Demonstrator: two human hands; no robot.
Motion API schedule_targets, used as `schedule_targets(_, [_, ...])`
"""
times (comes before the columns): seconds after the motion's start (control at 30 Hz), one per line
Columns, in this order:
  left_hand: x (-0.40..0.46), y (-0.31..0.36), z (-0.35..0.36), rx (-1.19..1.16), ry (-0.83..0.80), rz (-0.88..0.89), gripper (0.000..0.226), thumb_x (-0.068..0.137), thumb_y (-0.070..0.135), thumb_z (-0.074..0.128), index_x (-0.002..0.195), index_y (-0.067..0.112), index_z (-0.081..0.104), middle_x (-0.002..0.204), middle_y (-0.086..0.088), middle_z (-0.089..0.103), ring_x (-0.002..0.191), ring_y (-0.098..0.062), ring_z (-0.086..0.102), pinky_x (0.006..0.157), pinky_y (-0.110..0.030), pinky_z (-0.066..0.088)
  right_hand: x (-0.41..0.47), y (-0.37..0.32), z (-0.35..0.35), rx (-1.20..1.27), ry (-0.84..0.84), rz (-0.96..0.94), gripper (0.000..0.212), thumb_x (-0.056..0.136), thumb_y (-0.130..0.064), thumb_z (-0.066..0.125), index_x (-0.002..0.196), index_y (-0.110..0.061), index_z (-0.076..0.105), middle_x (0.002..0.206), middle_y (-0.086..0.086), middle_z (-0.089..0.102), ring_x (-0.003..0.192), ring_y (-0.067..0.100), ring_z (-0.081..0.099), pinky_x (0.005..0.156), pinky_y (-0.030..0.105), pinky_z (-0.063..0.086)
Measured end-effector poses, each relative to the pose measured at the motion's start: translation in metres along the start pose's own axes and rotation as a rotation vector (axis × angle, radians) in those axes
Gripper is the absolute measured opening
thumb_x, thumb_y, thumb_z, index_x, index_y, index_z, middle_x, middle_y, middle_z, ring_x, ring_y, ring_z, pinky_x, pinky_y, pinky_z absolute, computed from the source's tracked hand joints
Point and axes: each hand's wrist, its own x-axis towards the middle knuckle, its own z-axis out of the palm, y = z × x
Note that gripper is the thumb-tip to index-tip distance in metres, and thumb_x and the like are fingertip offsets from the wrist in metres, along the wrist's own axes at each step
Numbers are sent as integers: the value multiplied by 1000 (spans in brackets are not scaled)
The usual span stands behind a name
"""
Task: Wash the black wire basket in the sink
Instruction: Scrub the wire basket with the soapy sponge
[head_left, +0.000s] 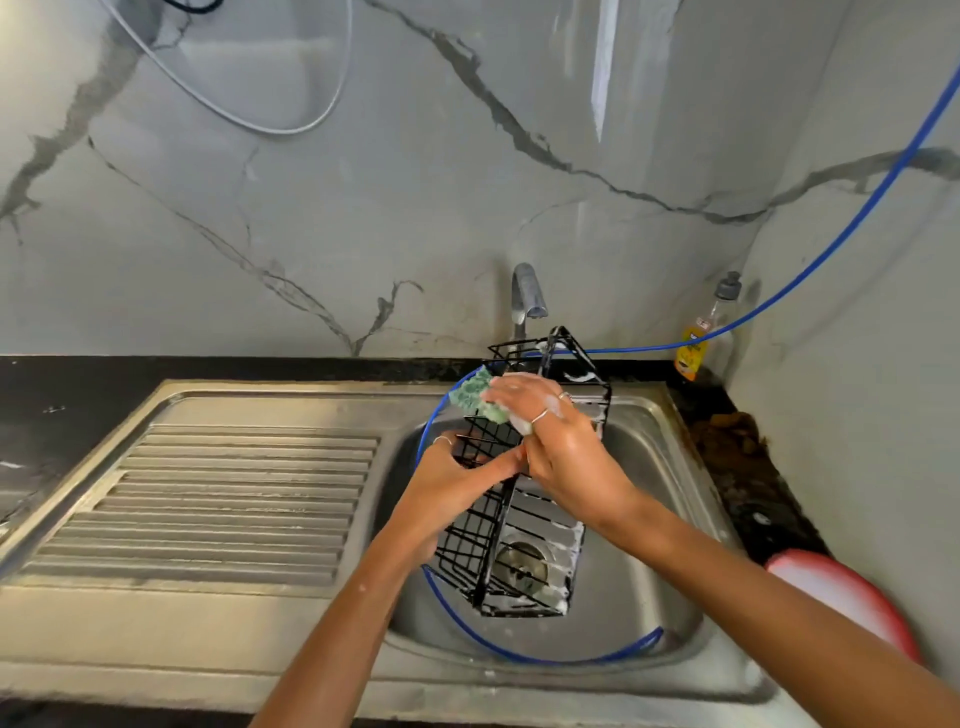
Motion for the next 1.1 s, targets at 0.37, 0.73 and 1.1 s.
schedule_targets(0.37, [8, 18, 15, -352, 113, -180, 8, 96, 13, 51, 88, 17, 53, 70, 1, 47, 53, -11, 43, 51, -24, 35, 10, 24, -17, 218, 32, 212, 46, 89, 14, 43, 127, -9, 55, 120, 0, 60, 111, 8, 54, 94, 9, 38])
schedule_targets(0.73, [25, 1, 19, -191, 302, -95, 16, 89, 2, 47, 95, 11, 60, 64, 1, 50, 55, -9, 39, 41, -17, 27, -61, 2, -4, 139, -72, 465, 36, 95, -11, 49, 131, -15, 56, 146, -8, 39, 135, -1, 30, 108, 3, 15])
schedule_targets(1.1, [13, -8, 8, -328, 286, -61, 32, 92, -2, 45, 69, 20, 50, 55, 7, 43, 55, -7, 35, 48, -21, 23, 9, 42, 10, 9, 95, 470, 32, 98, -6, 43, 125, -6, 59, 142, 11, 45, 129, 28, 32, 108, 32, 31])
